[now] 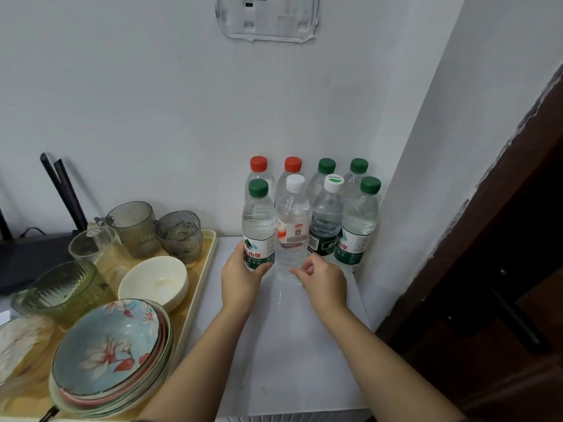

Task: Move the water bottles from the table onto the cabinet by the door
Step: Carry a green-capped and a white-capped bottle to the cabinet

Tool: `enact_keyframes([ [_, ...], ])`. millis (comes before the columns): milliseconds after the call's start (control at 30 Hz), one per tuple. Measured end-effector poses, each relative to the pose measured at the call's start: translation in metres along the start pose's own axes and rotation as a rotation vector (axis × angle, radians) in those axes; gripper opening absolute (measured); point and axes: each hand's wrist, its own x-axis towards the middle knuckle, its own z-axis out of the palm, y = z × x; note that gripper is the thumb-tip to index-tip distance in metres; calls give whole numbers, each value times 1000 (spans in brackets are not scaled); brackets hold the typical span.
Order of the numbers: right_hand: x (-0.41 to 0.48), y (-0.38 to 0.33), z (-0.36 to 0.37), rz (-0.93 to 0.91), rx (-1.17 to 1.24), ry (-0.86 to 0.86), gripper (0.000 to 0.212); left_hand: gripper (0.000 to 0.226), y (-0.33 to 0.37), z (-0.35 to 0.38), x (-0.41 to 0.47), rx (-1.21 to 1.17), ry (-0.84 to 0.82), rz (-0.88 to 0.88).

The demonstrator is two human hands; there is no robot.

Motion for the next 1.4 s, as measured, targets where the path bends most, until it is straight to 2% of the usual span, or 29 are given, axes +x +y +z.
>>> enact_keyframes([
  [200,10,-10,14,-9,-70,13,28,41,8,6,13,2,9,-19],
  [367,13,-12,17,15,-38,-11,27,40,5,8,13,3,11,-1],
  [467,9,-9,10,2,6,-26,25,45,5,5,14,-1,-13,-10],
  [533,-1,-3,-1,4,55,24,25,57,6,3,13,-19,-37,-36],
  [600,-14,10,-14,36,122,175,34,77,8,3,9,-57,-31,-60],
  [700,-23,29,-25,119,265,431,79,99,12,12,1,-116,25,-63],
  [767,-16,31,-28,169,345,404,106,99,16,23,-2,-110,73,-36],
  [833,-5,26,-24,181,375,322,118,101,22,34,-3,-87,108,-53],
  [967,7,12,-10,218,414,330,126,119,31,46,-2,-19,155,-123],
  [1400,14,16,-1,229,452,273,128,120,29,47,0,16,94,-113],
])
